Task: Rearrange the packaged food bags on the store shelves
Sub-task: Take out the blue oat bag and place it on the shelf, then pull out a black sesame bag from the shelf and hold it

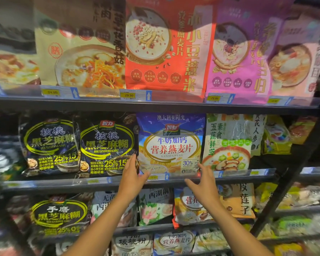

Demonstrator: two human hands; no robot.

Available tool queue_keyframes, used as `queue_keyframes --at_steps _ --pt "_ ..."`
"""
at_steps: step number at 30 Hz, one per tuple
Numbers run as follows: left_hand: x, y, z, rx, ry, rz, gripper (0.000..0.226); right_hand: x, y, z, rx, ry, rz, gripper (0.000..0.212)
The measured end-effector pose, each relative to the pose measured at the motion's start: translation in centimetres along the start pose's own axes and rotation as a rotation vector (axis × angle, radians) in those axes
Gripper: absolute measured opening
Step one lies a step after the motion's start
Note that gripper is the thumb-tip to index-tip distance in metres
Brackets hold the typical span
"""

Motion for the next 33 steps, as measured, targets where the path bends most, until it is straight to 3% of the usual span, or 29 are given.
queue_keyframes --at_steps 10,18,33 --pt "-4.4 10.0 -0.9 0.094 -0.254 -0.063 0.094 0.4 7.7 0.6 -0.143 0.079 0.046 0.079" --pt "-8.7 15.4 0.5 0.01 -0.366 -0.079 0.097 3.4 12.1 2.4 -0.214 0.074 0.122 0.079" --pt "-16.9 8.2 5.3 0.001 -0.23 -0.137 0.096 10.8 11.2 11.0 -0.203 0.007 0.186 0.077"
Point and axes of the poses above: each hand's wrist, its own y-axis away from the middle knuckle, its own x-axis out of the palm, z = x × y, the point moved 7 cm from there along -y, towards the middle knuckle, and after that the axes turned 11 degrees about x, right-handed, at the moved point
